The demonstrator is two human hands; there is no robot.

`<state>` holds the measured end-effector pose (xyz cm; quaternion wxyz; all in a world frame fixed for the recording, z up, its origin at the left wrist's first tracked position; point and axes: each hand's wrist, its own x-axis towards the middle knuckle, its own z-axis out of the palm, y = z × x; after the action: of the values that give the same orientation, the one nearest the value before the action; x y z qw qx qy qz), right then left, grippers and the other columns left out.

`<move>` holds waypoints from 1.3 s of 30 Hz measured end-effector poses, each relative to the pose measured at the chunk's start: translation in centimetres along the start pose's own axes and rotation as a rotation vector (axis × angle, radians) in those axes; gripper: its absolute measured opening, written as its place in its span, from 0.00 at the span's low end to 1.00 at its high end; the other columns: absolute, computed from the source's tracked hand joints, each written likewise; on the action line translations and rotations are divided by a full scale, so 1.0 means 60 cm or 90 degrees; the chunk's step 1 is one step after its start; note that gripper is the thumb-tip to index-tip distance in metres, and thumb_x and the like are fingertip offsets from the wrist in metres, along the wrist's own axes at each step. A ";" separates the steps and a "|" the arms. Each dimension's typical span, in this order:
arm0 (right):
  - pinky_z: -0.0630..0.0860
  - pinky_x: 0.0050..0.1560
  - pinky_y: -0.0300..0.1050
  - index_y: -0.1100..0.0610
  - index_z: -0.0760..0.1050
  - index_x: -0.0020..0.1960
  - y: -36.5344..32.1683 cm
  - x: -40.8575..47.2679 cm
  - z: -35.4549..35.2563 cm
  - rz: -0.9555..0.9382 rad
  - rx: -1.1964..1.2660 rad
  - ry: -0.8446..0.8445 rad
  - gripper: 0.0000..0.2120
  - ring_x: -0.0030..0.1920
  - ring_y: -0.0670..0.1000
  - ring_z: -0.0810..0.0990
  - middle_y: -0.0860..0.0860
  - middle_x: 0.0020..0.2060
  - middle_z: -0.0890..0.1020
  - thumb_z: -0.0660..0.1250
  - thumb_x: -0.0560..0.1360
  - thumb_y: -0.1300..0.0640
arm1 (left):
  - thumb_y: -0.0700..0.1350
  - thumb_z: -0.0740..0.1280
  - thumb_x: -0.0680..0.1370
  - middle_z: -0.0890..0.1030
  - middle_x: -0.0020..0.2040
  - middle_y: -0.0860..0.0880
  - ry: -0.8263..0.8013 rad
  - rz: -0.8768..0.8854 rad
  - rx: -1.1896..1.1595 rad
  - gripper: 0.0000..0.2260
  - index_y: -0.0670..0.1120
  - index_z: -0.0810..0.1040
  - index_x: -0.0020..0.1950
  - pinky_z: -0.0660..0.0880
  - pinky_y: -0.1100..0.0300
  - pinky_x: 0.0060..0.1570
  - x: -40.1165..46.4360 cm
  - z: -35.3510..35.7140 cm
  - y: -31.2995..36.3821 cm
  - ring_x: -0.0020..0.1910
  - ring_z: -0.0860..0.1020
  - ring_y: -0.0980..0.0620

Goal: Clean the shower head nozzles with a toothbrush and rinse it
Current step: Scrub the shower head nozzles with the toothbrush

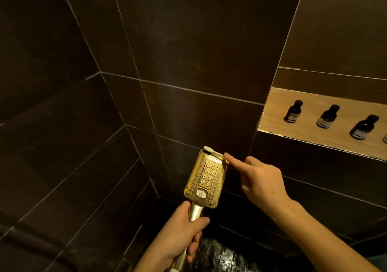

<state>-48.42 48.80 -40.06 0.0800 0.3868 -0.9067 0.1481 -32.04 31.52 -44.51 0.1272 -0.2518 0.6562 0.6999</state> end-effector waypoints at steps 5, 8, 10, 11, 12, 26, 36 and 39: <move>0.67 0.26 0.41 0.36 0.60 0.75 -0.033 -0.031 0.018 -0.078 0.021 -0.066 0.38 0.29 0.46 0.73 0.45 0.39 0.75 0.68 0.68 0.55 | 0.43 0.68 0.80 0.74 0.29 0.46 0.015 0.002 -0.001 0.11 0.48 0.71 0.60 0.67 0.60 0.20 -0.002 0.003 -0.002 0.21 0.69 0.50; 0.69 0.27 0.42 0.36 0.60 0.74 -0.017 -0.008 0.011 -0.036 -0.002 -0.008 0.37 0.30 0.47 0.75 0.45 0.39 0.75 0.69 0.70 0.55 | 0.42 0.67 0.80 0.74 0.28 0.47 0.021 0.010 0.027 0.11 0.50 0.71 0.60 0.67 0.60 0.19 -0.005 0.005 -0.005 0.21 0.69 0.50; 0.68 0.29 0.43 0.36 0.60 0.75 -0.013 0.002 0.001 -0.010 0.009 0.006 0.37 0.32 0.47 0.75 0.45 0.39 0.74 0.68 0.71 0.55 | 0.42 0.67 0.80 0.74 0.29 0.47 0.019 0.011 0.036 0.11 0.50 0.70 0.60 0.68 0.61 0.19 -0.007 0.003 -0.005 0.21 0.70 0.50; 0.68 0.28 0.43 0.36 0.59 0.75 -0.018 -0.002 -0.002 -0.022 0.008 0.002 0.36 0.31 0.48 0.75 0.45 0.38 0.74 0.67 0.71 0.55 | 0.42 0.67 0.80 0.74 0.29 0.47 0.017 0.011 0.034 0.10 0.49 0.70 0.60 0.68 0.61 0.19 -0.008 0.002 -0.003 0.21 0.70 0.50; 0.67 0.27 0.43 0.36 0.59 0.75 -0.025 -0.010 -0.001 -0.048 0.003 -0.011 0.37 0.30 0.48 0.74 0.46 0.37 0.75 0.66 0.70 0.54 | 0.42 0.67 0.80 0.74 0.29 0.47 0.015 0.008 0.030 0.10 0.48 0.70 0.60 0.68 0.61 0.19 -0.009 -0.001 -0.001 0.21 0.70 0.50; 0.62 0.19 0.40 0.42 0.67 0.72 -0.050 -0.057 0.015 -0.185 -0.023 -0.012 0.27 0.22 0.44 0.64 0.45 0.34 0.74 0.60 0.72 0.50 | 0.42 0.68 0.80 0.74 0.29 0.48 0.004 -0.002 -0.019 0.11 0.44 0.69 0.58 0.68 0.60 0.20 -0.023 -0.001 0.014 0.22 0.69 0.51; 0.65 0.17 0.41 0.43 0.68 0.73 -0.044 -0.062 -0.004 -0.208 -0.042 -0.026 0.34 0.21 0.45 0.68 0.46 0.34 0.74 0.71 0.69 0.53 | 0.42 0.68 0.80 0.74 0.30 0.47 -0.005 0.020 -0.001 0.12 0.43 0.69 0.59 0.68 0.61 0.20 -0.025 -0.001 0.026 0.21 0.69 0.51; 0.68 0.16 0.43 0.42 0.66 0.73 -0.022 -0.026 -0.015 -0.133 -0.036 0.042 0.35 0.22 0.48 0.69 0.48 0.34 0.74 0.72 0.68 0.58 | 0.42 0.68 0.80 0.74 0.30 0.48 -0.007 0.022 0.001 0.13 0.43 0.68 0.59 0.68 0.61 0.20 -0.022 -0.002 0.031 0.21 0.68 0.51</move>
<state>-46.37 49.31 -39.36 0.1357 0.4719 -0.8620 0.1261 -31.83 31.42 -42.23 0.1190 -0.2366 0.6604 0.7026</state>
